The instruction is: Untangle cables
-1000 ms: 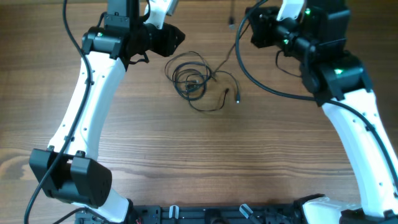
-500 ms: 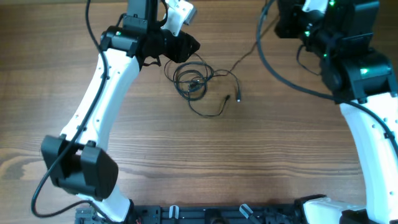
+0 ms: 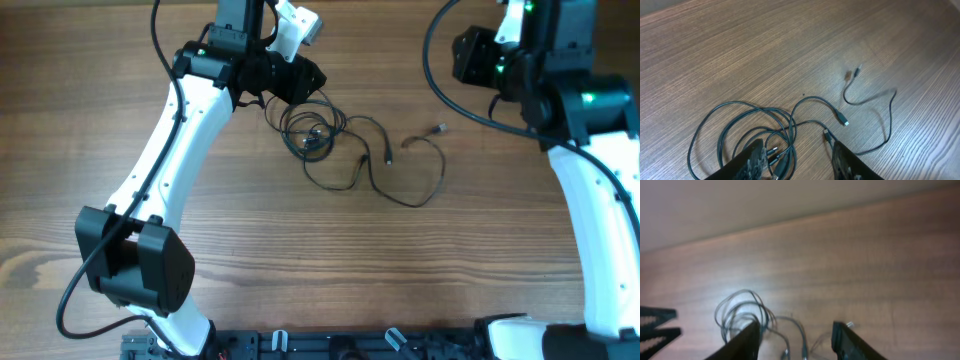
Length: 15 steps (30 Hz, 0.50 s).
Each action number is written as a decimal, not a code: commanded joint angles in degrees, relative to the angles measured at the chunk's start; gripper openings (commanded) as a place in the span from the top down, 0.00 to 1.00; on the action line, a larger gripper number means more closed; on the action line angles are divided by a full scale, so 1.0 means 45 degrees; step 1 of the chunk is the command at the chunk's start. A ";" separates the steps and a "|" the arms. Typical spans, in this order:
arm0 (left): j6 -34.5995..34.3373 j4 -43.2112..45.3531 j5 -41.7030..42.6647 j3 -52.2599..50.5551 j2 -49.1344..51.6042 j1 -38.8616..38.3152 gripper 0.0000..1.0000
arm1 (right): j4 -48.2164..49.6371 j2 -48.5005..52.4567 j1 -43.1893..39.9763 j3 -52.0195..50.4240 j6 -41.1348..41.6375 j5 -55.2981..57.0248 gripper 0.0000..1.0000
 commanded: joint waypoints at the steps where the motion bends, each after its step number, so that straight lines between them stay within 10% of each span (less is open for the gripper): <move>1: 0.0233 0.0044 -0.0102 0.0175 0.0053 -0.0015 0.57 | -0.0442 0.0894 0.0019 0.0204 0.0219 -0.0413 0.50; 15: -0.0539 0.0471 -0.2720 0.0175 0.0049 -0.0010 0.58 | -0.0515 0.2210 0.1394 -0.0277 0.0777 -0.1190 0.47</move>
